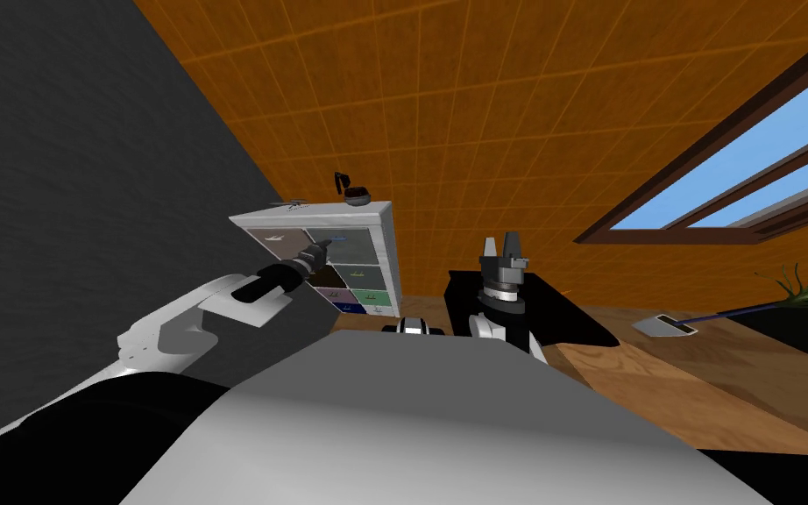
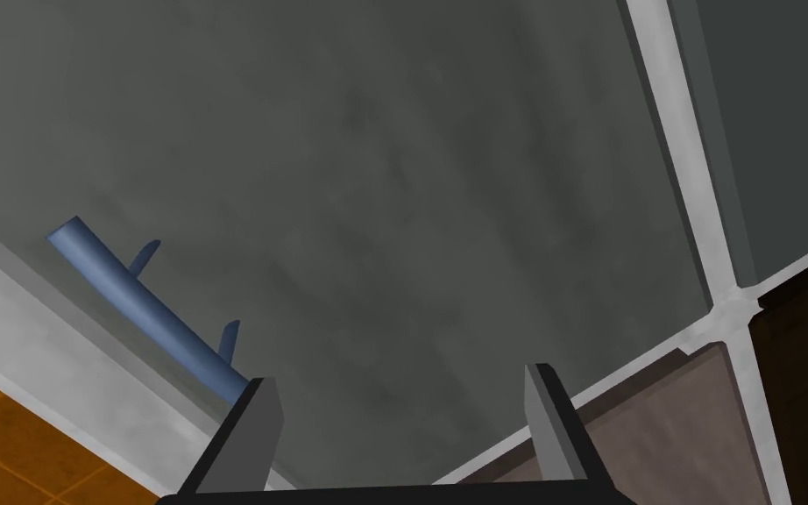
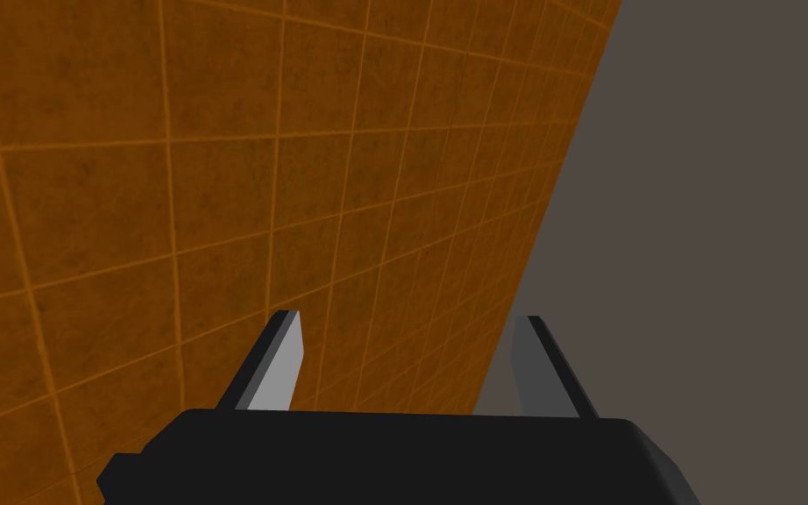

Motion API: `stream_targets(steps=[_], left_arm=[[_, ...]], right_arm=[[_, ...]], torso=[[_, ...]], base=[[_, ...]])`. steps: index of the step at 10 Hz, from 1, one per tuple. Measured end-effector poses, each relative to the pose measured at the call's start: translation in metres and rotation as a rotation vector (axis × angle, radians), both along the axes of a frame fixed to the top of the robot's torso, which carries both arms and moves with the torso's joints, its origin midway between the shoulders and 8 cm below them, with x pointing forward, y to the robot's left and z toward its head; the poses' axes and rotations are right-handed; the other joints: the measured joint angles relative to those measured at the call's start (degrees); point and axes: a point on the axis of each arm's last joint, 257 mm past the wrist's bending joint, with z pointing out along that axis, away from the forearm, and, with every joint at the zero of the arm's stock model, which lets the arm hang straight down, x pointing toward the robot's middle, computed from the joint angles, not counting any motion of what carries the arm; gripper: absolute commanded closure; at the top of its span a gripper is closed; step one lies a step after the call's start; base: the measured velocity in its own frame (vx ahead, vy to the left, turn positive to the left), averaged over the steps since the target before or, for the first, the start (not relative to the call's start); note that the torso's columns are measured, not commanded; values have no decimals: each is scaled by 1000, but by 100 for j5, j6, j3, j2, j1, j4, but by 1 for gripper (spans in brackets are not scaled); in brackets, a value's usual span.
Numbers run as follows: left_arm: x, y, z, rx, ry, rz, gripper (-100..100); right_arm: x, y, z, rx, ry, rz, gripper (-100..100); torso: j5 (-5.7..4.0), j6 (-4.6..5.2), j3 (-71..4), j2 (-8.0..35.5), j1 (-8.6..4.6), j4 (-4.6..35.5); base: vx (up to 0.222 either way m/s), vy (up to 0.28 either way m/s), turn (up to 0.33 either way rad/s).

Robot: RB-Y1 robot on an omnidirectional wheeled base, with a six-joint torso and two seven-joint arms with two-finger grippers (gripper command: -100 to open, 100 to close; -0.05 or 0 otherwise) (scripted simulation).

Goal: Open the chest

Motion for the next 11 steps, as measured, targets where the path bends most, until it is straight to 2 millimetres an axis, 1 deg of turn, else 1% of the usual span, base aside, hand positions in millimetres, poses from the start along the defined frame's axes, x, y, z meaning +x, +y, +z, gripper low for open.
stream_targets(steps=[2,5,6,7,8,9,11], left_arm=[[-1,-3,8,4,-3,-9,-100],[-6,-23,26,11,-19,-42,-100],[-8,-36,32,14,-34,-67,-100],[-10,-47,40,18,-47,-88,-100],[-10,-48,41,18,-48,-89,-100],[-10,-48,41,18,-48,-89,100],[-9,-49,43,18,-52,-91,100]], right_arm=[[0,0,0,0,0,0,0],[0,0,0,0,0,0,0],[0,0,0,0,0,0,0],[0,0,0,0,0,0,0],[0,0,0,0,0,0,0],[0,0,0,0,0,0,0],[0,0,0,0,0,0,0]], torso=[[-3,9,2,3,-11,-1],[-21,35,20,24,-87,-5],[-11,30,21,18,-87,-18],[15,-4,22,15,-44,-30],[42,-26,31,24,17,-32],[56,-32,39,34,50,-30],[57,-35,57,61,48,-30]], base=[[8,1,-15],[11,6,-10],[13,-12,-53],[5,-13,-14],[1,-10,0],[2,-8,-2],[-125,0,20]])
